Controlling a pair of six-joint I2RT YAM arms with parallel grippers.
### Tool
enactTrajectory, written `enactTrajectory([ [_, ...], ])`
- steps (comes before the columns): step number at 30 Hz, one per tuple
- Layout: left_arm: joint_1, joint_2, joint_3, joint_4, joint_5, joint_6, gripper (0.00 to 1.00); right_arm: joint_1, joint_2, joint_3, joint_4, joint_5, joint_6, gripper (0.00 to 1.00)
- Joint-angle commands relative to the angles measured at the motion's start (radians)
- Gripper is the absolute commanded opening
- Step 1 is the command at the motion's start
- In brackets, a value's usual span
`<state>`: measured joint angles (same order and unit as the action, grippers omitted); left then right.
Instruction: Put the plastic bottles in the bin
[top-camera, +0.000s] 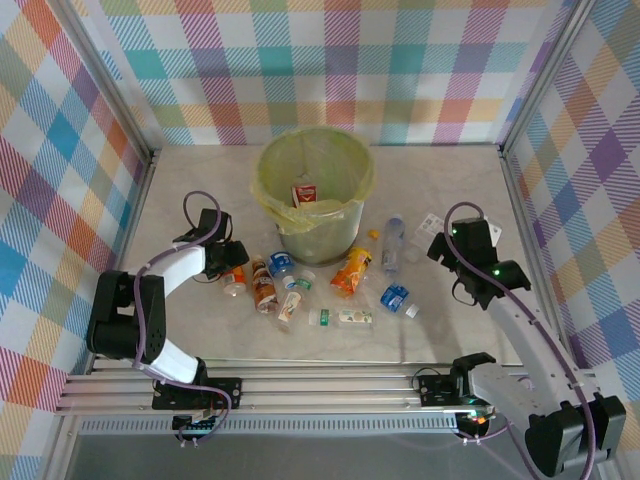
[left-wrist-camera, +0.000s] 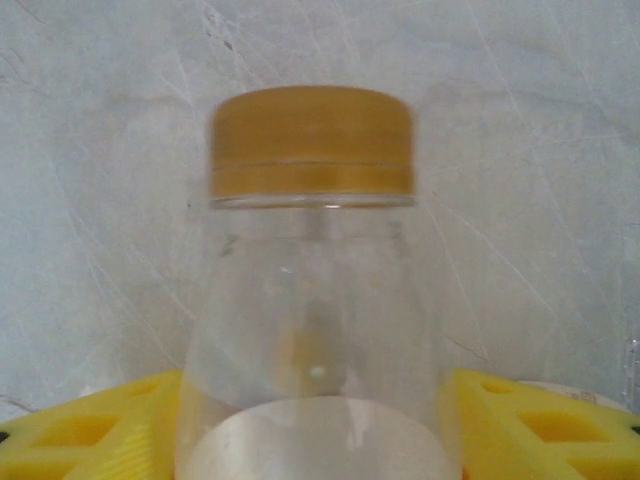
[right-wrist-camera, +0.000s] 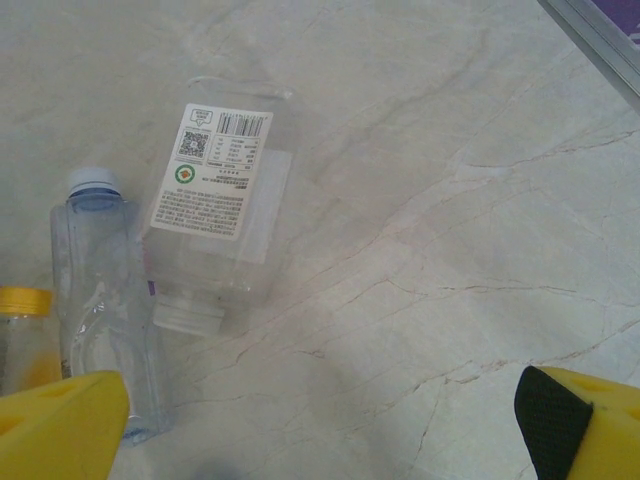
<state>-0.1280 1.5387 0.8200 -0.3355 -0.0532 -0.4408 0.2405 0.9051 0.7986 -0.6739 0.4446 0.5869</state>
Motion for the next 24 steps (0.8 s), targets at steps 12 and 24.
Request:
enactTrajectory([
  [12, 0.010, -0.040, -0.006, 0.005, -0.030, -0.014, 0.48, -0.006, -0.074, -0.044, 0.047, -0.009, -0.002, 1.00],
  [24, 0.009, -0.351, 0.061, -0.121, -0.079, 0.000, 0.43, -0.007, -0.079, -0.047, 0.050, -0.006, 0.019, 1.00],
])
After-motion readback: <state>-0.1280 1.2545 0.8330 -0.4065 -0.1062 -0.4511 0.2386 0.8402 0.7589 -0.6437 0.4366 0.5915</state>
